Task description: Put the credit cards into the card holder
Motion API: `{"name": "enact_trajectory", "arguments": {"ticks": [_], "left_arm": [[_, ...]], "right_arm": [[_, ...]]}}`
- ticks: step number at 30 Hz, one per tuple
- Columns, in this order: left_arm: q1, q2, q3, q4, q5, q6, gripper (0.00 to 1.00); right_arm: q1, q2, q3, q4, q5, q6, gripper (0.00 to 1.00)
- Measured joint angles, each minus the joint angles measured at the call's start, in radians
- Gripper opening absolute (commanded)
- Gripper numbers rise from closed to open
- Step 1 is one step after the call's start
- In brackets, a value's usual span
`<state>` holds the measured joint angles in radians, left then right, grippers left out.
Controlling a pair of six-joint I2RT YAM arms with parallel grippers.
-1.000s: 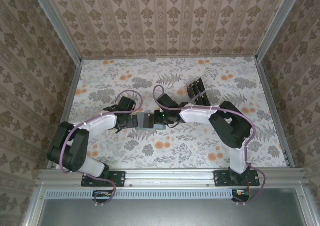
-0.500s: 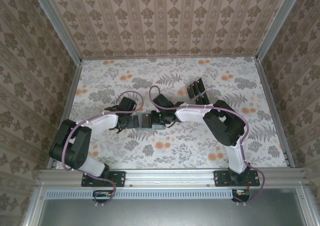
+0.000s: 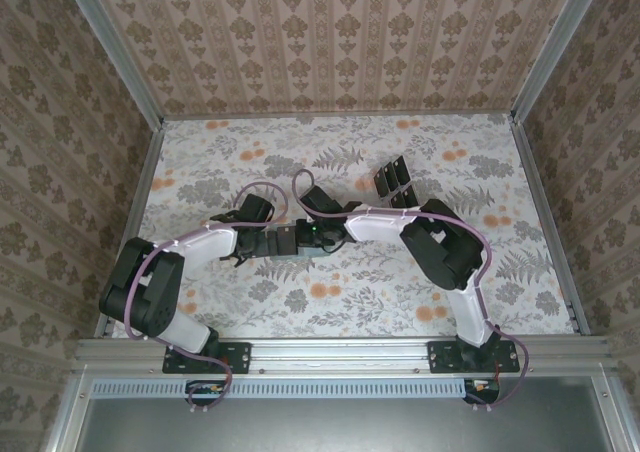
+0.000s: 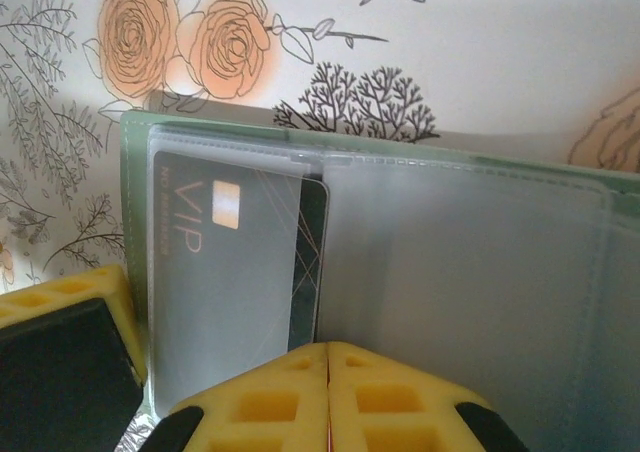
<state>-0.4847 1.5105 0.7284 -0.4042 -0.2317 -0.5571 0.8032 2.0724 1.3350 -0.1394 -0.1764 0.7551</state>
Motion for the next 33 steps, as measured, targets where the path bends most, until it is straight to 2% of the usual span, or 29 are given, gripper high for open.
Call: {"name": "enact_trajectory", "arguments": {"ticks": [5,10,15,18,24,33], "left_arm": [[-0.005,0.000,0.000,0.000,-0.001,0.000,1.00],[-0.003,-0.002,0.000,-0.002,-0.004,-0.001,1.00],[0.028,-0.037,-0.003,-0.016,0.002,0.000,1.00],[0.063,-0.063,-0.003,-0.016,0.003,0.000,1.00],[0.080,-0.068,-0.005,-0.016,0.004,0.000,1.00],[0.080,-0.060,-0.011,-0.014,0.011,0.000,1.00]], "right_arm": [[0.000,0.006,0.007,0.000,-0.009,0.000,0.10],[-0.003,-0.002,-0.004,0.005,-0.007,-0.002,0.24],[-0.027,-0.074,-0.098,0.024,-0.007,0.003,0.25],[-0.044,-0.102,-0.134,0.027,-0.006,0.003,0.24],[-0.057,-0.104,-0.136,0.034,-0.011,0.004,0.10],[-0.047,-0.093,-0.084,0.031,-0.018,0.003,0.05]]}}
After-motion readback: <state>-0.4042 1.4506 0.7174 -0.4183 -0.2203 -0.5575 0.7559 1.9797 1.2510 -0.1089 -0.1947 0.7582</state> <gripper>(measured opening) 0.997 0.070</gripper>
